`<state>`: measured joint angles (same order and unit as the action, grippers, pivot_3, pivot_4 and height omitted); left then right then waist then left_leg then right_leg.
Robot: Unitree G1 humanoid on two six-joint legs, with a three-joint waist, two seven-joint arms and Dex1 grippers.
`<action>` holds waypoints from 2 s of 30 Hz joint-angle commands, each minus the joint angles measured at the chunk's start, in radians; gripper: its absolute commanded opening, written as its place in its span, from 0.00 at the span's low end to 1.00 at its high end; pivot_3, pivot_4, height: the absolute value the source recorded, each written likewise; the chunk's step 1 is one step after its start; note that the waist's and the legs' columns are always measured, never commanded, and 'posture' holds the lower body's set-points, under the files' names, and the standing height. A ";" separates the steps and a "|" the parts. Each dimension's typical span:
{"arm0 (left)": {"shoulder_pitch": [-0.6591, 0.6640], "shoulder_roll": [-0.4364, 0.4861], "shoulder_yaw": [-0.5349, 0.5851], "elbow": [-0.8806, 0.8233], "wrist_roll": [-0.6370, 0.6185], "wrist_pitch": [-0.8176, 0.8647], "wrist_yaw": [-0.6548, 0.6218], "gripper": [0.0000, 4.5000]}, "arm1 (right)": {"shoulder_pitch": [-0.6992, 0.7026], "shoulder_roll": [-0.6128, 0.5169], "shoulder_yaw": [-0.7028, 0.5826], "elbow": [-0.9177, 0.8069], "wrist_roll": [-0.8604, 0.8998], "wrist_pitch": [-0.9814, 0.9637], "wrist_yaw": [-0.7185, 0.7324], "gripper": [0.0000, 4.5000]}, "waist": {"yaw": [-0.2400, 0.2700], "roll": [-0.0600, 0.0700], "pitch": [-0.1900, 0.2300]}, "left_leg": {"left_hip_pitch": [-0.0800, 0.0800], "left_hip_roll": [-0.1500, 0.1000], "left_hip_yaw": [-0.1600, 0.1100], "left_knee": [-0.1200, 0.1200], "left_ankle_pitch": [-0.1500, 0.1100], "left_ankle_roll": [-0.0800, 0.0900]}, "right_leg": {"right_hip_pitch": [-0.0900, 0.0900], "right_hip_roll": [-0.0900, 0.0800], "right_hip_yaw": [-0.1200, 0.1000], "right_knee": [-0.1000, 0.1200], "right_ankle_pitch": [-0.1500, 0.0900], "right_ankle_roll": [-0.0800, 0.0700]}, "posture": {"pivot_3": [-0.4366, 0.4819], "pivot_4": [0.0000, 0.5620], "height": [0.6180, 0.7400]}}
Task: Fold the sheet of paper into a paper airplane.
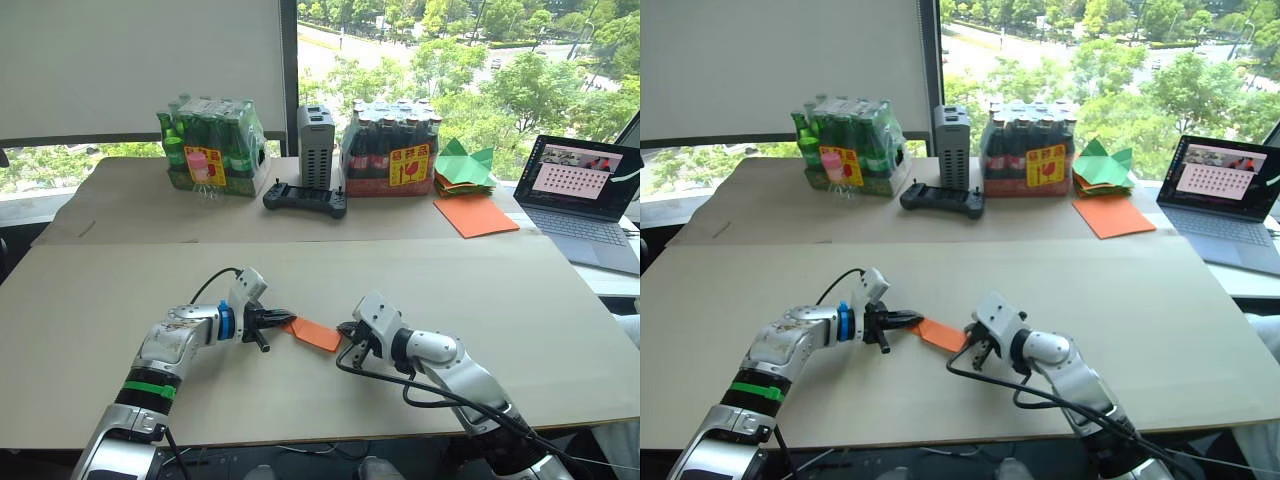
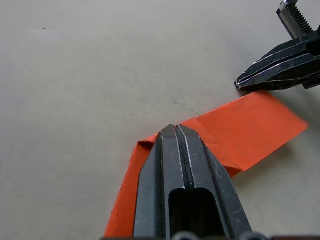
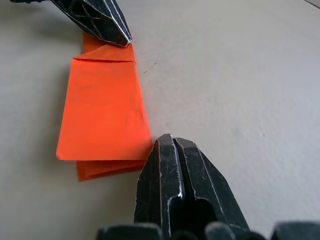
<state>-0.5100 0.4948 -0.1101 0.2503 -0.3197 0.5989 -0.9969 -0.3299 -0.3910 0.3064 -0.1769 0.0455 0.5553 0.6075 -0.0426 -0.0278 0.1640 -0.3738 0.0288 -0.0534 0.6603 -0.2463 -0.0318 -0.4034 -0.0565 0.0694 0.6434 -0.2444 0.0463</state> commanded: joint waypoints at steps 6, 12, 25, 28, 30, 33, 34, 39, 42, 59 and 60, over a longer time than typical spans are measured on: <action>-0.031 0.018 0.113 -0.135 -0.114 0.138 0.032 0.00 | -0.068 0.086 -0.113 -0.067 0.105 -0.054 0.002 0.01 | -0.005 0.000 0.001 | -0.007 0.000 0.000 0.000 0.000 0.000 | -0.008 0.000 0.000 0.001 0.002 -0.003 | 0.48 0.27 1.00; -0.029 0.050 0.220 -0.308 -0.253 0.302 0.070 0.00 | -0.083 0.111 -0.138 -0.178 0.234 -0.072 0.085 0.01 | -0.002 0.000 0.001 | -0.018 0.000 -0.001 0.000 0.000 0.000 | -0.020 0.000 0.000 0.004 0.002 -0.003 | 0.48 0.27 1.00; 0.074 0.140 0.368 -0.464 -0.417 0.428 0.138 0.00 | -0.074 0.010 -0.038 -0.270 0.320 -0.020 0.239 0.01 | -0.005 0.000 0.001 | -0.017 0.001 -0.001 0.000 0.000 0.000 | -0.019 0.000 0.000 0.004 0.002 -0.003 | 0.48 0.27 1.00; 0.087 0.141 0.398 -0.476 -0.444 0.445 0.173 0.00 | -0.063 0.002 -0.030 -0.264 0.337 0.006 0.249 0.13 | -0.002 0.000 0.001 | -0.016 0.001 -0.001 0.000 0.000 0.000 | -0.018 0.000 0.000 0.004 0.002 -0.003 | 0.48 0.27 1.00; 0.099 0.142 0.409 -0.490 -0.460 0.450 0.190 0.00 | -0.058 0.004 -0.021 -0.253 0.332 0.019 0.241 0.27 | -0.001 0.000 0.001 | -0.016 0.001 -0.001 0.000 0.000 0.000 | -0.018 0.000 0.000 0.004 0.002 -0.003 | 0.48 0.27 1.00; 0.117 0.141 0.413 -0.507 -0.474 0.453 0.212 0.00 | -0.058 0.010 -0.018 -0.233 0.331 0.049 0.218 0.34 | -0.001 0.000 0.001 | -0.017 0.000 -0.001 0.000 0.000 0.000 | -0.019 0.000 0.000 0.003 0.002 -0.003 | 0.48 0.27 1.00; 0.121 0.141 0.412 -0.510 -0.478 0.452 0.218 0.00 | -0.059 0.010 -0.017 -0.230 0.331 0.055 0.215 0.34 | -0.001 0.000 0.001 | -0.017 0.000 -0.001 0.000 0.000 0.000 | -0.019 0.000 0.000 0.004 0.002 -0.003 | 0.48 0.27 1.00; 0.139 0.138 0.415 -0.526 -0.497 0.448 0.254 0.00 | -0.077 0.037 -0.026 -0.180 0.328 0.101 0.167 0.34 | -0.004 0.000 0.001 | -0.016 0.001 -0.001 0.000 0.000 0.000 | -0.019 0.000 0.000 0.004 0.002 -0.004 | 0.48 0.27 1.00; 0.147 0.137 0.420 -0.533 -0.509 0.448 0.269 0.00 | -0.092 0.048 -0.028 -0.151 0.323 0.135 0.137 0.34 | -0.004 0.000 0.001 | -0.016 0.001 -0.001 0.000 0.000 0.000 | -0.019 0.000 0.000 0.004 0.002 -0.004 | 0.48 0.27 1.00; 0.161 0.126 0.411 -0.547 -0.570 0.439 0.334 0.00 | -0.225 0.053 -0.056 0.000 0.281 0.140 0.067 0.34 | -0.003 0.000 0.001 | -0.016 0.000 0.000 0.000 0.000 0.000 | -0.019 0.000 0.000 0.004 0.002 -0.004 | 0.48 0.27 1.00; 0.161 0.125 0.409 -0.548 -0.572 0.439 0.336 0.00 | -0.235 0.053 -0.060 0.010 0.280 0.140 0.064 0.34 | -0.003 0.000 0.001 | -0.016 0.000 0.000 0.000 0.000 0.000 | -0.019 0.000 0.000 0.004 0.002 -0.004 | 0.48 0.27 1.00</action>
<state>-0.3433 0.6207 0.2899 -0.2623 -0.8687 1.0504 -0.6645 -0.5396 -0.3374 0.2789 -0.1596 0.3271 0.7085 0.6742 -0.0455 -0.0278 0.1654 -0.3903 0.0292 -0.0537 0.6605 -0.2462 -0.0320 -0.4224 -0.0566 0.0692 0.6473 -0.2420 0.0425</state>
